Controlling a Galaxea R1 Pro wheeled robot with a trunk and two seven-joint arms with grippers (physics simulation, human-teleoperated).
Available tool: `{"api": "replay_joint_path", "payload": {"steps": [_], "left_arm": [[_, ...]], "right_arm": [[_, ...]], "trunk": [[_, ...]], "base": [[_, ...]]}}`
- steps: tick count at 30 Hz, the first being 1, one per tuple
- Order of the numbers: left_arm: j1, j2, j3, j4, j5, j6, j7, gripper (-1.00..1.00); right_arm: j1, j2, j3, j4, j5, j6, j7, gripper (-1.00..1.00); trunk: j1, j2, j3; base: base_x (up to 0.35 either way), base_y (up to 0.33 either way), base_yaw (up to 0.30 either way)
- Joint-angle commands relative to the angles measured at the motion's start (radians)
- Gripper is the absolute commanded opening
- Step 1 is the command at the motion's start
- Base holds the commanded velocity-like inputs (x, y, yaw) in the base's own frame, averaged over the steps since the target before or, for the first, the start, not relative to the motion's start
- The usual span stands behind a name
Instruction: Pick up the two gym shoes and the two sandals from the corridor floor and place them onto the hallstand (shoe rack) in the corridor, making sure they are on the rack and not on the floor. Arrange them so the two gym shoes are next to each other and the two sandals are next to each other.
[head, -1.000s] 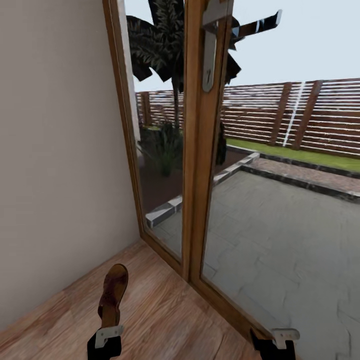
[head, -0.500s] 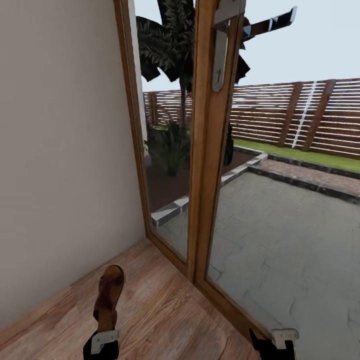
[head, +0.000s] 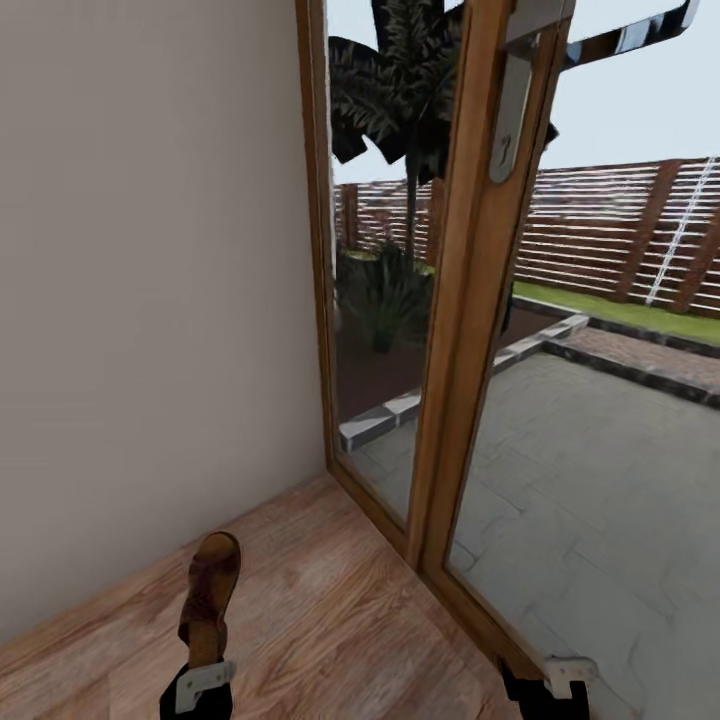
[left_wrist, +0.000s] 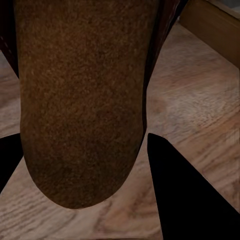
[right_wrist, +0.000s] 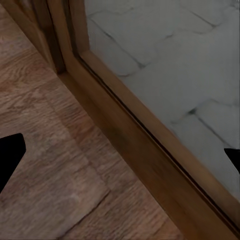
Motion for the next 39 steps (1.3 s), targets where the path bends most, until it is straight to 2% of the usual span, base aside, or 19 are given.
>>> {"api": "replay_joint_path", "payload": {"steps": [1,11,28,39], "left_arm": [[-0.001,0.001,-0.006,0.0,-0.002,-0.003,0.011,-1.0],[-0.001,0.001,0.007,0.0,-0.002,-0.003,0.011,-1.0],[-0.001,0.001,0.007,0.0,-0.003,-0.003,0.01,-1.0],[0.001,0.001,0.008,-0.001,-0.002,-0.003,0.011,-1.0]], "right_arm": [[0.0,0.001,-0.006,0.0,0.003,-0.003,0.008,1.0],[0.0,0.001,-0.006,0.0,0.003,-0.003,0.009,1.0],[0.0,0.001,-0.006,0.02,0.001,-0.004,0.009,1.0],[0.0,0.001,-0.006,0.02,0.001,-0.004,0.009,1.0]], "trunk": [[0.0,0.0,-0.001],[0.0,0.0,-0.001],[0.0,0.0,-0.001],[0.0,0.0,-0.001]], "base": [[0.0,0.0,0.275],[0.0,0.0,0.275],[0.0,0.0,0.275],[0.0,-0.088,0.275]]}}
